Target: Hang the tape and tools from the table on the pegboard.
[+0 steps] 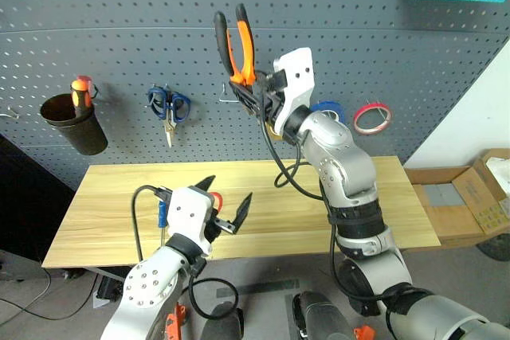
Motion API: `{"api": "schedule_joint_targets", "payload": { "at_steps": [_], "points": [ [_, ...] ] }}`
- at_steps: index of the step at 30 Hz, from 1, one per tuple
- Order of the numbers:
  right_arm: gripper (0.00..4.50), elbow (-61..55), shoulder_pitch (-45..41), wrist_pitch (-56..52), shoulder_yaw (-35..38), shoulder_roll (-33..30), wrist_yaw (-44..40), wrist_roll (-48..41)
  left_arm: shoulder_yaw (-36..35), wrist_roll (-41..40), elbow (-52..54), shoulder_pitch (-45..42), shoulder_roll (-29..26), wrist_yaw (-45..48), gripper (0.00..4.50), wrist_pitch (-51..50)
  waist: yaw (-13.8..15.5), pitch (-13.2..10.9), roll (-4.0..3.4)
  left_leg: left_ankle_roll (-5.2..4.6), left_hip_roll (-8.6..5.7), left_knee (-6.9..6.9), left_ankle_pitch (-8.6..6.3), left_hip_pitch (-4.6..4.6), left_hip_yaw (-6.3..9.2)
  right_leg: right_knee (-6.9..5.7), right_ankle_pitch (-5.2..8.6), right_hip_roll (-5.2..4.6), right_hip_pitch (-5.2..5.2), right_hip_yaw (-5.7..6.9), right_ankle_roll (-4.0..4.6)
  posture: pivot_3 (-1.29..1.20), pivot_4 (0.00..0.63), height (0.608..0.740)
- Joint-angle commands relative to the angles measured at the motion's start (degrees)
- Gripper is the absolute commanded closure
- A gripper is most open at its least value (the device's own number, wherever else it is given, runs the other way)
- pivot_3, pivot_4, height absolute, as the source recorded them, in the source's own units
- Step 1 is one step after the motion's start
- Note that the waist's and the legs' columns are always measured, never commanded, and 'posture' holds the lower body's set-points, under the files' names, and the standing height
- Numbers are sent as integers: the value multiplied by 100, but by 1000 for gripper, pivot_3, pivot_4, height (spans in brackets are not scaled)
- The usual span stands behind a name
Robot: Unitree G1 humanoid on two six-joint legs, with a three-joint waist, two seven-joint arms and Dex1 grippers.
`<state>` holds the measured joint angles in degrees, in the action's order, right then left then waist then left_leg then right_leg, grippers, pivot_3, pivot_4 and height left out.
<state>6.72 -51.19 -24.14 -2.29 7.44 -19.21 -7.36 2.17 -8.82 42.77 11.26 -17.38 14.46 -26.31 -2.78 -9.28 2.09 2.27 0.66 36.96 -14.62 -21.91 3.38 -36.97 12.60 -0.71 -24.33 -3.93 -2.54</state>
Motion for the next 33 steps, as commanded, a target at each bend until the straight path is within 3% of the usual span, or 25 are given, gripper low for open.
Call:
{"api": "schedule_joint_targets", "payload": {
  "at_steps": [1, 9, 18, 25, 33],
  "points": [
    [2686, 1357, -1152, 1378, 249, 400, 311, -98, -428, -33, -425, -998, 146, -291, 0, -74, 59, -2, -2, 2, -1, 4, 4, 0, 0, -2, -3, 0, 0, 0, 0, 111, 52, 740],
    [2686, 3591, -2369, 2910, 573, 587, 503, -345, -787, -85, -1970, -2780, 38, -239, 0, -61, 133, 1, 3, 6, 14, 0, 31, 17, 15, -1, -21, 27, 15, 6, -8, 157, 135, 740],
    [2686, 4788, -3052, 3768, 795, 686, 752, -505, -874, -142, -3199, -3858, -232, 150, 0, -39, 184, -321, -16, 5, 16, -7, 30, -10, 37, -2, -32, 26, -4, 26, 28, 177, 250, 740],
    [2686, 5189, -3087, 4075, 820, 736, 844, -533, -874, -212, -2902, -3710, -390, 327, 0, -360, 194, -568, -17, 5, 16, -3, 30, -48, 63, -18, -31, 19, -35, 46, 33, 191, 297, 740],
    [2686, 5285, -2277, 4531, 348, 1022, 1249, -52, -1097, -382, -2178, -3119, -646, 374, 0, -862, 277, -721, -34, 12, 14, 2, 65, -89, 94, -36, -42, 20, -79, 77, 53, 208, 309, 740]
  ]
}}
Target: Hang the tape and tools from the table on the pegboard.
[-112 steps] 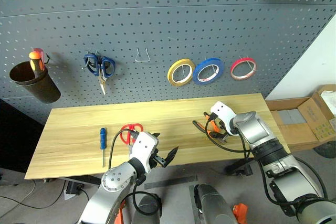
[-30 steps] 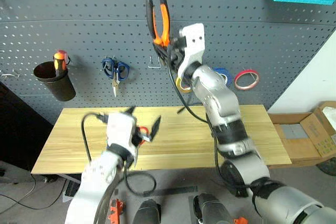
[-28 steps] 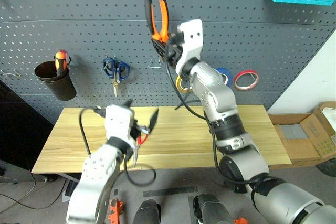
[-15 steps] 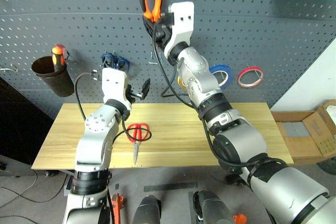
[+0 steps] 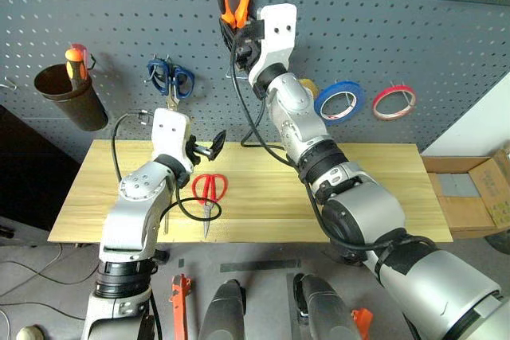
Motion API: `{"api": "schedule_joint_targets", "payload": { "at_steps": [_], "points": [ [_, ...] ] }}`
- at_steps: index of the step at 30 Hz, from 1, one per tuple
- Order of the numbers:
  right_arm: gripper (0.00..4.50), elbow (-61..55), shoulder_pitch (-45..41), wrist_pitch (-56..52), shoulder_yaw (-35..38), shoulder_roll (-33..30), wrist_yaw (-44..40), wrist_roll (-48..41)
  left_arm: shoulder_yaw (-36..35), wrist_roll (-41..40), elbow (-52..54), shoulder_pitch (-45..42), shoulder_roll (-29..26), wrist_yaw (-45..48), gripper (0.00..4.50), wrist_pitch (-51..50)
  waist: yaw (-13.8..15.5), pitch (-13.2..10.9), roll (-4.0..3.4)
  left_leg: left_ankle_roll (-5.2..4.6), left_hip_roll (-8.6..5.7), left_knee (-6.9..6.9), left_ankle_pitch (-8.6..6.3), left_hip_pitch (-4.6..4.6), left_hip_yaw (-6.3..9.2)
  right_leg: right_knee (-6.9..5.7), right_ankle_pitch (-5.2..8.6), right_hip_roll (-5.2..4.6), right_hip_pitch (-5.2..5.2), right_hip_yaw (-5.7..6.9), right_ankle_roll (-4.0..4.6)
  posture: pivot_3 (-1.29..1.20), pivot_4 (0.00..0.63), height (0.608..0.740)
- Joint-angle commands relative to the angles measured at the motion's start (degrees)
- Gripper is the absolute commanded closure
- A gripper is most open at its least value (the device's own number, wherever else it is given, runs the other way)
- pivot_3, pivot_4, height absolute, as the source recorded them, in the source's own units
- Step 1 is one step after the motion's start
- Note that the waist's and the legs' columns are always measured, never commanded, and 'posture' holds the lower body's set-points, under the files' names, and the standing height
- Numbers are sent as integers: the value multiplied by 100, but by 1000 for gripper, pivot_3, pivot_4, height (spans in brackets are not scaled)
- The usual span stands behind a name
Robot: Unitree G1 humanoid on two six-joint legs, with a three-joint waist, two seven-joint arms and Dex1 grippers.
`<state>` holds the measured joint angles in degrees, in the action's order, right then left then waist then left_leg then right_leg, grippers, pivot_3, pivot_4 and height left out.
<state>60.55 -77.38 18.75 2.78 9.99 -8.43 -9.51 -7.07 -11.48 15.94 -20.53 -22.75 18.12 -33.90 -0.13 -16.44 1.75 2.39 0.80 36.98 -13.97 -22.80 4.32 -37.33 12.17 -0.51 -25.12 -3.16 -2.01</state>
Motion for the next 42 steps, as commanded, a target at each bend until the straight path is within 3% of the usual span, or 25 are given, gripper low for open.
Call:
{"api": "schedule_joint_targets", "payload": {
  "at_steps": [1, 7, 14, 22, 28, 37, 42],
  "points": [
    [2686, -104, 437, 242, -220, 810, 184, 194, -205, -125, 554, 103, -129, 6, 0, -143, 25, -8, -1, 7, 0, -1, 5, -11, 5, -4, 0, 0, -11, 7, 1, 207, 310, 740],
    [2686, -225, 1219, 206, -1004, 917, 152, 737, -430, -202, 719, 277, -229, -42, 0, -273, 34, -25, -10, 17, 0, -17, 3, -24, 24, 0, 5, -11, -16, 42, 12, 203, 311, 740],
    [2686, -264, 1187, -47, -1151, 690, 320, 900, -418, -208, 703, 306, -206, -72, 0, -253, 13, -25, -10, 25, 5, -48, -2, -22, 24, 25, 14, -15, -18, 57, 26, 187, 312, 740],
    [49, -1177, 1517, -313, -1316, 188, -191, 929, -250, -154, 472, 333, -18, -129, 0, -17, 0, -24, -10, 29, 5, -56, 0, -19, 25, 23, 16, -17, -19, 62, 29, 118, 283, 740],
    [20, -3325, 2830, -1090, -1859, -455, -1292, 926, 42, -4, 625, 793, 384, -389, 0, 127, -70, -11, -1, 35, 1, -56, 0, -19, 14, 25, 15, -35, -19, 63, 27, 66, 250, 740],
    [20, -6046, 4293, -2525, -2368, -1487, -2573, 680, 418, 438, 509, 1747, 536, -655, 0, 395, -159, 19, 13, 63, -4, -40, 16, -19, 20, 18, 12, -41, -16, 71, 20, 21, 205, 740],
    [20, -6141, 4801, -1561, -2809, -2429, -3442, 1046, 637, 990, 1, 2313, 775, -1295, 0, 113, -162, 59, 17, 68, -10, -27, 19, -15, 18, 22, 12, -42, -3, 70, 14, 20, 196, 740]
  ]
}}
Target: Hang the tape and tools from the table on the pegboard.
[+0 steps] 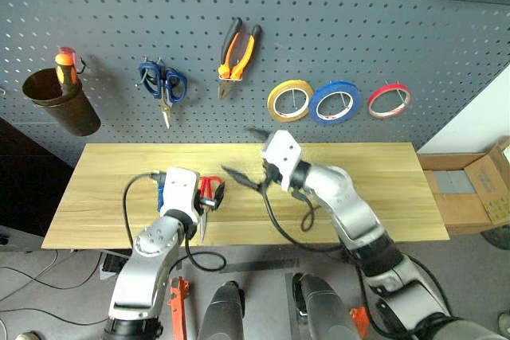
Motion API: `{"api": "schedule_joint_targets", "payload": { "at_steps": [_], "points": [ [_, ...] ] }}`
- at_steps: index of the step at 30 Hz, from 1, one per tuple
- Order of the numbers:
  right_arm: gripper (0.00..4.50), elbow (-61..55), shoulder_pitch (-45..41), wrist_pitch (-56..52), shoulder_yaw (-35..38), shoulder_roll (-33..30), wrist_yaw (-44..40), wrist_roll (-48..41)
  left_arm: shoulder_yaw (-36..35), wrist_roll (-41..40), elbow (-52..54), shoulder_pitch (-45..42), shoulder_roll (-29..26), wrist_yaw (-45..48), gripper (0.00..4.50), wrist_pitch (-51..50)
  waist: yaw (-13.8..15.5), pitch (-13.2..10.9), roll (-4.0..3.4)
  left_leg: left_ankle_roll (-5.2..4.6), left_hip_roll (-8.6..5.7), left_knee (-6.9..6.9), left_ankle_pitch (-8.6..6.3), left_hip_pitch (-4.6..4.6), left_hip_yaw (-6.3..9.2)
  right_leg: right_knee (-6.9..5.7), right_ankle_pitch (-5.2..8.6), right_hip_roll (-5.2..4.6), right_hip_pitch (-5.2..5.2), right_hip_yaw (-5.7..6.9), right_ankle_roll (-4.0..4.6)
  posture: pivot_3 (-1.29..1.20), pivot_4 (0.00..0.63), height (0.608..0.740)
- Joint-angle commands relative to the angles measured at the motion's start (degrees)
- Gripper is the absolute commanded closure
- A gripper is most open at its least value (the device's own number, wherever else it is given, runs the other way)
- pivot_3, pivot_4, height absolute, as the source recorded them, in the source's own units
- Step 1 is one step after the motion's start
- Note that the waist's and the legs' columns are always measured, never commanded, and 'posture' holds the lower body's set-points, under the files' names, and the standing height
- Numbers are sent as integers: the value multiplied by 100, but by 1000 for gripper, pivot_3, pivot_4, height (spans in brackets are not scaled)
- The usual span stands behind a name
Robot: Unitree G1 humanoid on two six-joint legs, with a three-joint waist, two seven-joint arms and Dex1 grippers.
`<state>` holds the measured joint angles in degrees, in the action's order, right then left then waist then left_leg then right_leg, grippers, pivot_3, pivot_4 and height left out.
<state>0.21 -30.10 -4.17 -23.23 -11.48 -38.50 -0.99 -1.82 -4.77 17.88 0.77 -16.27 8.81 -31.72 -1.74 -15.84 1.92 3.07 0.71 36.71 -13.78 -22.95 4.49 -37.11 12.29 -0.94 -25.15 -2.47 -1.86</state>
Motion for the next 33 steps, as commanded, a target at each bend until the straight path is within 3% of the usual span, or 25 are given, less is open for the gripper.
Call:
{"api": "schedule_joint_targets", "payload": {
  "at_steps": [1, 5, 14, 18, 21, 31, 33],
  "points": [
    [20, -16, 89, 908, -276, -351, -532, 216, 122, 388, -307, 263, 187, -459, 0, -131, -1, 0, 1, 0, 0, 10, 0, -3, 0, 0, -2, 1, 0, 1, -6, 18, 197, 740],
    [20, 390, 135, 1381, -349, -426, -864, 172, 174, 441, -673, 433, 470, -603, 0, -219, -13, 2, 4, -10, 2, 26, 11, 5, -4, -1, -11, 2, 12, 0, -45, 25, 203, 740],
    [20, 1578, 249, 2806, -749, -443, -1638, 294, 305, 712, -2051, 5, 458, -698, 0, -46, 10, 68, -4, -23, 1, 29, 30, 22, -3, 2, -32, 5, 37, 0, -43, 30, 202, 740],
    [20, 2004, 196, 2848, -850, -395, -1917, 314, 449, 999, -2404, -290, 333, -781, 0, -58, -1, 102, -4, -23, 1, 25, 30, 89, -3, 12, -31, 5, 102, 0, -44, 33, 201, 740],
    [0, 2244, 113, 2756, -844, -364, -2046, 366, 470, 1083, -2490, -429, 337, -794, 577, -132, -4, 135, -6, -23, 1, 25, 30, 105, -4, 9, -21, 5, 112, -1, -26, 34, 199, 740],
    [0, 2825, -176, 2386, -643, -165, -1920, 537, 387, 1079, -2328, -280, 301, -687, 4119, -269, -9, 184, -10, -24, 3, 19, 30, 108, -3, 4, -29, 6, 110, 0, -39, 42, 186, 740],
    [0, 2924, -219, 2250, -568, -91, -1920, 472, 371, 1090, -2334, -308, 300, -686, 4476, -279, -3, 214, -26, -24, 3, 19, 30, 108, -3, 5, -29, 6, 110, 0, -39, 46, 185, 740]
  ]
}}
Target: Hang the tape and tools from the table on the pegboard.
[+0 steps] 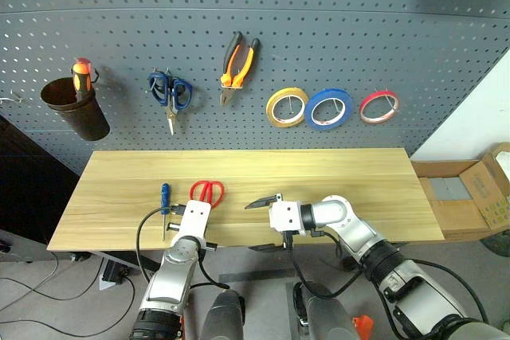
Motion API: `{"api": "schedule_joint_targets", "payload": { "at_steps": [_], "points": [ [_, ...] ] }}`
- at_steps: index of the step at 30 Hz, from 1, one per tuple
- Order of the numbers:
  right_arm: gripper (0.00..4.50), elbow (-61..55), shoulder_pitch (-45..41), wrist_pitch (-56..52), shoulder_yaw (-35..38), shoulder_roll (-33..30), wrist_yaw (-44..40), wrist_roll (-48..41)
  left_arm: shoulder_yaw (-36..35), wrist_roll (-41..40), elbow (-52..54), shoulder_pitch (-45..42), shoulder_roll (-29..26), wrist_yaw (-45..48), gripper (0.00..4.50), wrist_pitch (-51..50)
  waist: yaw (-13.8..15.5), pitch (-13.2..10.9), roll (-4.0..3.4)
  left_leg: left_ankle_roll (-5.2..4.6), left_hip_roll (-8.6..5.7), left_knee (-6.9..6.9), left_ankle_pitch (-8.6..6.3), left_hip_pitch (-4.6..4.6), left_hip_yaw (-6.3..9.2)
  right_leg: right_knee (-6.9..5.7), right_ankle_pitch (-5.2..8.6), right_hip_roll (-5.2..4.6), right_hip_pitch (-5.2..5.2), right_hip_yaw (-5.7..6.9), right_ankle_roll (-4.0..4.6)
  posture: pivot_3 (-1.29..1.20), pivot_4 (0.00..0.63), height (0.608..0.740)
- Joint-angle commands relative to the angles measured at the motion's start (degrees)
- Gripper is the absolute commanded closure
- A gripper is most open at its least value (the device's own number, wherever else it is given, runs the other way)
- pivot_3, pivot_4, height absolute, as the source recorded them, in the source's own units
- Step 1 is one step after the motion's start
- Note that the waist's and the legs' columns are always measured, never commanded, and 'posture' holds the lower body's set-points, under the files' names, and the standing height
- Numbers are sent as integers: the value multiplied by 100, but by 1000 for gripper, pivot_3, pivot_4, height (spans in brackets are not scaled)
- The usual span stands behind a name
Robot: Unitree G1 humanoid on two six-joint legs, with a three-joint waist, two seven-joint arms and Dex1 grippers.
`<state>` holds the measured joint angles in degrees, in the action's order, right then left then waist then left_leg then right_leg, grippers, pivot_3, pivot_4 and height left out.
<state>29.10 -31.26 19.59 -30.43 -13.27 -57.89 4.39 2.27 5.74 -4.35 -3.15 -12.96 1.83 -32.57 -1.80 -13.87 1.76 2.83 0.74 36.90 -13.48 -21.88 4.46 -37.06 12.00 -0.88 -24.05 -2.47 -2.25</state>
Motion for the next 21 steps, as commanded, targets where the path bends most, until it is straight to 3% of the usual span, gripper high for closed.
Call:
{"api": "schedule_joint_targets", "payload": {
  "at_steps": [1, 8, 12, 18, 21],
  "points": [
    [0, 99, -134, -127, 170, 109, 25, -59, -59, 34, -111, 68, -24, 11, 4476, -191, 2, 33, -23, 0, -1, 0, 0, 0, 0, 0, 0, -1, 0, 0, 0, 51, 181, 740],
    [0, 345, -329, -254, 319, 190, 55, -69, -200, -63, 369, 157, -73, 124, 4476, -127, -3, 86, -21, -1, -1, 1, 0, 0, -1, -1, -1, 0, 0, 0, -1, 69, 154, 740],
    [0, 11, -312, -541, 676, 164, 120, -311, -91, 99, 1457, 599, -408, 390, 4476, 158, 15, 92, -13, 0, 0, -7, 0, -5, 0, 2, 1, 0, -5, 1, 2, 88, 137, 740],
    [0, -1329, 231, -1812, 1168, 178, 293, -955, -100, 347, 2872, 1462, -903, 635, 4476, 256, 57, 145, -4, 2, 0, -11, -2, -14, 2, 9, 5, -5, -10, 1, 9, 104, 121, 740],
    [0, -2558, 522, -3260, 1618, 399, 597, -1963, -259, 782, 3620, 1845, -1270, 587, 4476, 526, 91, 169, 0, 3, 2, -13, -2, -15, 4, 10, 12, -4, -10, 3, 17, 127, 109, 740]
  ]
}}
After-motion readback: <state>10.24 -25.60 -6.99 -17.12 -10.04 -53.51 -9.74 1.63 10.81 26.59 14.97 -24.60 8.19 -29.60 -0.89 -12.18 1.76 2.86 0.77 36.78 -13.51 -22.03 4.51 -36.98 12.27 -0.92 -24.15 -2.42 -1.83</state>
